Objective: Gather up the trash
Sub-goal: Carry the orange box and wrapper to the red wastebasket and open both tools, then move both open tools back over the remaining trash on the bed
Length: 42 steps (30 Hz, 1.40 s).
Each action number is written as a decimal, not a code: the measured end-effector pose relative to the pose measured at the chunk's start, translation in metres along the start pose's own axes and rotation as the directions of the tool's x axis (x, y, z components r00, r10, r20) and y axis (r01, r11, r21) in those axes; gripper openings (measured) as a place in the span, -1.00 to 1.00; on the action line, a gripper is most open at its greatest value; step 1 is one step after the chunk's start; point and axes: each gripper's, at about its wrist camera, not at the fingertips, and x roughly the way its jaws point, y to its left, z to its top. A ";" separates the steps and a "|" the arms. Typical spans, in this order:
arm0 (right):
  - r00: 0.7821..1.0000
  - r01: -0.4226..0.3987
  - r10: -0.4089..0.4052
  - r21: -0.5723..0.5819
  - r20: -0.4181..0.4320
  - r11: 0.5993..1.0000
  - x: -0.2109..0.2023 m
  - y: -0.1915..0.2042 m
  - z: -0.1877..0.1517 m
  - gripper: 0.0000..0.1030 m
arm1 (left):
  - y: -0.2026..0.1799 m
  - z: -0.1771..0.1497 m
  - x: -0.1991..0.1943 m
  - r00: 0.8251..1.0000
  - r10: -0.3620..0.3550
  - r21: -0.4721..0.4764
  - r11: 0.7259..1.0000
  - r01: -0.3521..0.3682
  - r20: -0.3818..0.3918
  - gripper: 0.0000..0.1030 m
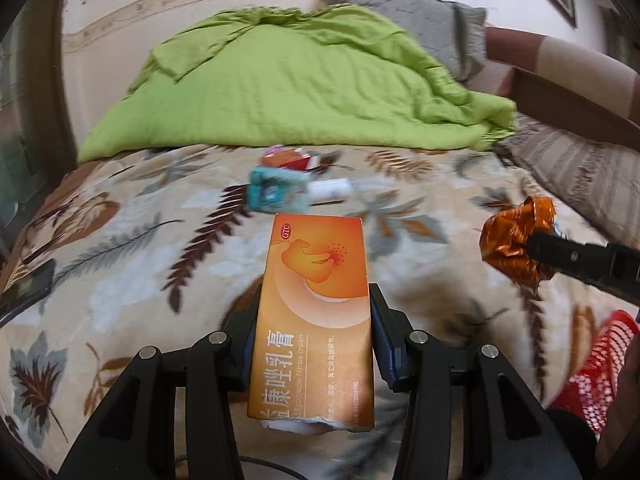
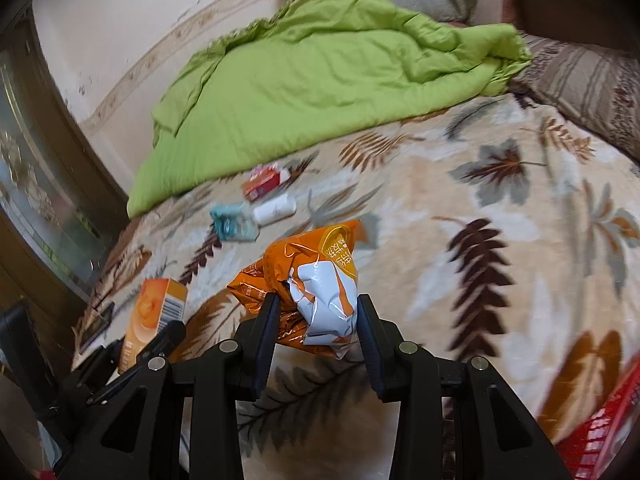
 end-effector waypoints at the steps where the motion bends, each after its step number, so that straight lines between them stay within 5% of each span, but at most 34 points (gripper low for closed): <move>1: 1.000 0.001 -0.001 0.003 0.007 1.000 -0.007 -0.004 0.001 -0.19 | -0.008 0.001 -0.004 1.000 -0.028 0.011 1.000 0.028 0.000 -0.12; 8: 0.995 0.064 -0.068 0.057 0.071 0.996 -0.079 -0.054 -0.002 -0.19 | -0.066 0.011 -0.029 0.982 -0.190 0.104 0.977 0.188 0.000 -0.12; 13: 0.976 0.173 -0.188 0.130 0.106 0.976 -0.141 -0.107 -0.014 -0.19 | -0.131 0.017 -0.050 0.939 -0.342 0.206 0.918 0.339 -0.022 -0.12; 19: 0.937 0.280 -0.319 0.241 0.142 0.929 -0.216 -0.162 -0.033 -0.18 | -0.226 0.005 -0.070 0.823 -0.545 0.310 0.763 0.567 -0.162 -0.12; 26: 0.901 0.364 -0.422 0.352 0.103 0.862 -0.254 -0.212 -0.058 -0.11 | -0.302 -0.016 -0.066 0.690 -0.642 0.322 0.611 0.724 -0.333 0.01; 28: 0.901 0.370 -0.425 0.363 0.082 0.855 -0.254 -0.222 -0.065 0.04 | -0.313 -0.022 -0.060 0.694 -0.624 0.328 0.612 0.720 -0.359 0.49; 29: 0.903 0.374 -0.424 0.365 0.067 0.853 -0.252 -0.227 -0.068 0.28 | -0.314 -0.022 -0.059 0.694 -0.624 0.320 0.617 0.719 -0.359 0.49; 32: 0.895 0.391 -0.443 0.386 0.051 0.836 -0.251 -0.235 -0.073 0.34 | -0.303 -0.017 -0.057 0.697 -0.627 0.294 0.633 0.716 -0.348 0.49; 39: 0.926 0.306 -0.363 0.356 0.106 0.883 -0.236 -0.217 -0.051 0.34 | -0.241 0.007 -0.039 0.769 -0.574 0.221 0.741 0.634 -0.282 0.49; 42: 0.947 0.254 -0.299 0.300 0.115 0.920 -0.215 -0.195 -0.036 0.34 | -0.198 0.020 -0.028 0.817 -0.524 0.184 0.802 0.569 -0.240 0.49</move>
